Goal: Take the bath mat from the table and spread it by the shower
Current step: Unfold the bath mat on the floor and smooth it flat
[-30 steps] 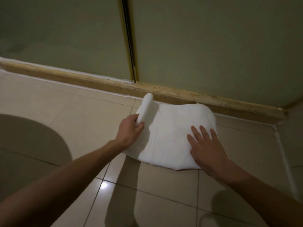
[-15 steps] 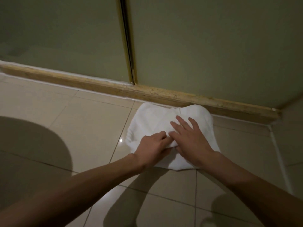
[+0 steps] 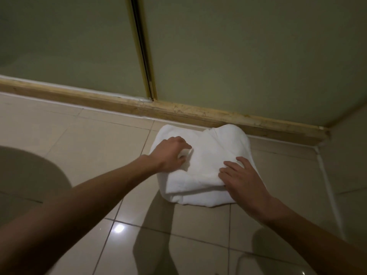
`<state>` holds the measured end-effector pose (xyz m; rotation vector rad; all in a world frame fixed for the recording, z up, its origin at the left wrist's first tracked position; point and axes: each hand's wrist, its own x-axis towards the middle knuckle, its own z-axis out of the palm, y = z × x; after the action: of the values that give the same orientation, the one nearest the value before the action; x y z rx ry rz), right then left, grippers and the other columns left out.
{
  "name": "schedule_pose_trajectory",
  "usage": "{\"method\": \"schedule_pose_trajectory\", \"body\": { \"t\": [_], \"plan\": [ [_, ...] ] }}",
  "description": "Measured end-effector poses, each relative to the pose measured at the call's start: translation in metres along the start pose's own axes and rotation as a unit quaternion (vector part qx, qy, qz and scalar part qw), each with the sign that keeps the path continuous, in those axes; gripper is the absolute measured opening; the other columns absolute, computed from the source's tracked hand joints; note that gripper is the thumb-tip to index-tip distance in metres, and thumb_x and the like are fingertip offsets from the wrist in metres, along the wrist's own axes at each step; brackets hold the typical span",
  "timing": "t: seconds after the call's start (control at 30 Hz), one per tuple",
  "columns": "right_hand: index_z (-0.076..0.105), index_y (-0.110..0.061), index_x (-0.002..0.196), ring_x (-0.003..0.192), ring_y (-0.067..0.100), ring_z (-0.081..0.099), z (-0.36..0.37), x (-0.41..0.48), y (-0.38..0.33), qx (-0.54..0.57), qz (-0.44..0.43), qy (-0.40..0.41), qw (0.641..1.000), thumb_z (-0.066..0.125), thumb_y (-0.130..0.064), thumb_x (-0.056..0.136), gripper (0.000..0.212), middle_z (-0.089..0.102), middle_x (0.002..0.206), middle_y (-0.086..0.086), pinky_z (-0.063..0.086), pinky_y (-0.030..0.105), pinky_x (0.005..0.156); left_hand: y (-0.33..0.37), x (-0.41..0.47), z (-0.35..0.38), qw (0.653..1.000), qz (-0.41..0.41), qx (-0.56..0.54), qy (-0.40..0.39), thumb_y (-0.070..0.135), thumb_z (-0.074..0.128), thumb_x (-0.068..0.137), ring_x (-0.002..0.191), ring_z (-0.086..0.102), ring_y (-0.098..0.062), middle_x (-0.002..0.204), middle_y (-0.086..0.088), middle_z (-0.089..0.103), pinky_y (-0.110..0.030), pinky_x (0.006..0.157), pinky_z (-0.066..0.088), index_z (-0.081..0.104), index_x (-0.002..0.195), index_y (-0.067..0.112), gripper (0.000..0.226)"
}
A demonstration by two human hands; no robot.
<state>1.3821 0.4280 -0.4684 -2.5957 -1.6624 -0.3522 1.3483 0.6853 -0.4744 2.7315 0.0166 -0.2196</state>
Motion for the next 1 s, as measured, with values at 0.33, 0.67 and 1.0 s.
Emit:
{"method": "schedule_pose_trajectory", "body": {
  "t": [0.33,0.67,1.0],
  "plan": [
    [0.069,-0.01,0.075,0.082,0.025,0.069,0.002,-0.046,0.027,-0.04,0.019,0.015,0.999,0.084,-0.001,0.056,0.025,0.071,0.085,0.009,0.05,0.045,0.085,-0.021,0.006,0.05,0.961,0.067,0.23,-0.142,0.064,0.016,0.095,0.147,-0.013,-0.033,0.16,-0.011,-0.015,-0.05,0.116,-0.009,-0.013,0.152,0.028,0.074],
    [0.067,-0.012,0.074,0.074,0.026,0.065,-0.003,-0.028,0.021,-0.041,0.016,0.009,0.999,0.078,-0.001,0.064,0.019,0.067,0.074,0.005,0.046,0.044,0.09,-0.045,-0.013,0.067,0.973,-0.016,0.215,-0.088,0.069,-0.002,0.088,0.146,-0.016,-0.031,0.159,-0.004,-0.02,-0.05,0.117,-0.007,-0.021,0.148,0.033,0.074],
    [0.064,-0.011,0.07,0.066,0.025,0.06,-0.008,0.006,0.006,-0.041,-0.012,0.025,0.999,0.07,0.001,0.07,0.014,0.064,0.069,0.006,0.046,0.044,0.09,-0.081,-0.034,0.057,0.973,-0.081,0.206,-0.068,0.068,0.005,0.091,0.147,-0.014,-0.032,0.16,-0.003,-0.017,-0.048,0.116,-0.007,-0.018,0.15,0.034,0.072]
  ]
}}
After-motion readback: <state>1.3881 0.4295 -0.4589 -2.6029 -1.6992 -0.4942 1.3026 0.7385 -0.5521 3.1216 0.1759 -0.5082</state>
